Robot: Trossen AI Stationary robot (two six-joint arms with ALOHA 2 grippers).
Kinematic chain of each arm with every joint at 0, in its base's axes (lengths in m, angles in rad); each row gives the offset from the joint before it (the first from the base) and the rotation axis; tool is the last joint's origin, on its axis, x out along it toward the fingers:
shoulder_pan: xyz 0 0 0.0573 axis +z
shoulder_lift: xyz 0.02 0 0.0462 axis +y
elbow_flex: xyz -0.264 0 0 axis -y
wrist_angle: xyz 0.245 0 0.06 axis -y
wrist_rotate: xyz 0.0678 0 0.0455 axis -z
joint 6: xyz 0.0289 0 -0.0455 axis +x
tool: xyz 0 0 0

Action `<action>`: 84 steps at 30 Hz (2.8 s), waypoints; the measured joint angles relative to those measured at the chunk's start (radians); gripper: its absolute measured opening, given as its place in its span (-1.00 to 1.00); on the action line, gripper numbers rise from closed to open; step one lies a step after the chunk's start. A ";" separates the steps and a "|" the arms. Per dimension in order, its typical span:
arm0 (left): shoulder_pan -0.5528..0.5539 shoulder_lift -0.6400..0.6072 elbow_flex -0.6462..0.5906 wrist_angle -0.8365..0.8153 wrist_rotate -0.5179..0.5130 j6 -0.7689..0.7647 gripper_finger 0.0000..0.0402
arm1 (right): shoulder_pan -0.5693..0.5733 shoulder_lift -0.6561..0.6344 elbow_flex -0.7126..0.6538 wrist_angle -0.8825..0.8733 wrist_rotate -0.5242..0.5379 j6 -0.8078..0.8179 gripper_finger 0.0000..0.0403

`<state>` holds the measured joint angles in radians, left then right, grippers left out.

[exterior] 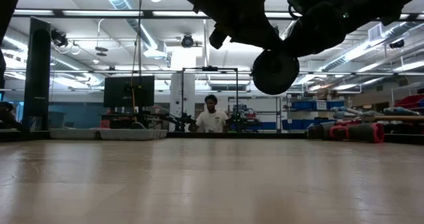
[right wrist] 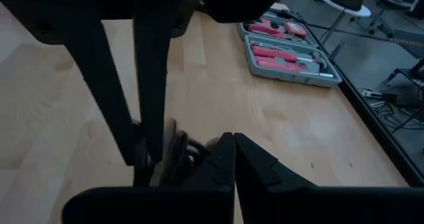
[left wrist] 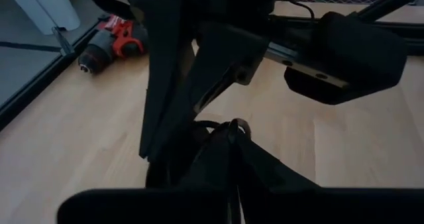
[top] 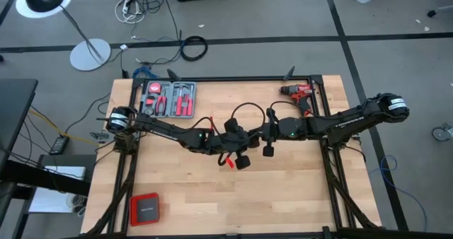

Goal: Coil cords
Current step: Coil the black wire on the spool

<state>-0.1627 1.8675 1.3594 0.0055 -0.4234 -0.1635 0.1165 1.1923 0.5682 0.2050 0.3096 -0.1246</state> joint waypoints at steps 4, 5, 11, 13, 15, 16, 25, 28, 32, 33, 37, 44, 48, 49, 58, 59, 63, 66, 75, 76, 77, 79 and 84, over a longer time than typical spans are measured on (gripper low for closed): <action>0.000 0.000 0.000 0.002 0.003 -0.001 -0.92 | 0.000 0.000 0.000 0.008 -0.007 -0.001 -1.00; 0.000 0.000 0.000 0.000 0.003 -0.001 -0.92 | 0.000 0.000 0.000 0.008 -0.013 -0.004 -1.00; 0.000 0.000 0.000 -0.003 0.009 -0.001 -0.92 | 0.001 0.000 0.000 0.007 -0.029 -0.017 -1.00; 0.000 0.000 0.000 -0.007 0.023 -0.001 -0.92 | 0.001 0.000 0.000 -0.001 -0.043 -0.013 -1.00; 0.000 0.000 0.000 -0.016 0.032 -0.001 -0.92 | 0.002 0.000 0.000 -0.028 -0.045 0.005 -1.00; 0.000 0.000 0.000 -0.023 0.033 0.000 -0.92 | 0.004 0.000 0.000 -0.054 -0.044 0.007 -0.99; 0.006 0.007 -0.006 -0.032 -0.007 0.057 -0.78 | 0.008 -0.001 0.000 -0.195 0.031 0.057 -0.56; 0.006 0.008 -0.024 -0.043 -0.010 0.058 -0.59 | 0.004 -0.001 0.000 -0.233 0.112 0.098 -0.35; 0.006 0.008 -0.045 -0.092 0.005 0.046 -0.33 | -0.022 -0.005 0.000 -0.329 0.167 0.175 -0.15; 0.006 0.009 -0.048 -0.100 0.018 0.037 -0.28 | -0.039 -0.006 0.000 -0.350 0.165 0.201 -0.13; 0.006 0.009 -0.055 -0.132 -0.005 0.048 -0.16 | -0.140 0.000 0.000 -0.396 0.101 0.264 -0.10; 0.086 0.009 -0.056 -0.166 0.008 -0.021 -0.17 | -0.272 0.000 0.000 -0.387 0.041 0.175 -0.17; 0.150 0.009 -0.056 -0.146 0.042 0.032 -0.18 | -0.372 0.000 0.000 -0.383 -0.073 0.191 -0.21; 0.165 0.009 -0.056 -0.146 0.046 0.062 -0.18 | -0.405 0.000 0.000 -0.377 -0.123 0.199 -0.22; 0.357 0.042 -0.056 -0.088 0.458 0.005 -0.18 | -0.637 0.000 0.000 -0.349 -0.498 0.222 -0.34; 0.378 0.048 -0.056 -0.085 0.489 -0.017 -0.18 | -0.654 0.000 0.000 -0.349 -0.520 0.225 -0.35; 0.459 0.073 -0.056 -0.048 0.599 -0.104 -0.18 | -0.729 0.004 0.000 -0.344 -0.578 0.227 -0.35; 0.509 0.105 -0.056 0.003 0.699 -0.165 -0.18 | -0.779 0.022 0.000 -0.342 -0.670 0.228 -0.36; 0.603 0.176 -0.055 0.103 0.958 -0.299 -0.18 | -0.851 0.185 0.001 -0.273 -0.781 0.236 -0.36; 0.607 0.175 -0.055 0.104 0.960 -0.313 -0.18 | -0.858 0.203 0.001 -0.257 -0.796 0.236 -0.36; 0.609 0.175 -0.055 0.105 0.960 -0.324 -0.18 | -0.868 0.220 0.001 -0.241 -0.811 0.237 -0.36; 0.614 0.175 -0.055 0.105 0.960 -0.339 -0.18 | -0.882 0.259 0.001 -0.195 -0.841 0.242 -0.36; 0.620 0.175 -0.054 0.107 0.966 -0.346 -0.18 | -0.905 0.330 0.001 -0.083 -0.938 0.288 -0.36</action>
<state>0.4574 2.0430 1.3052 0.1127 0.5429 -0.5098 -0.7883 1.5227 0.5690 0.1216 -0.6289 0.1635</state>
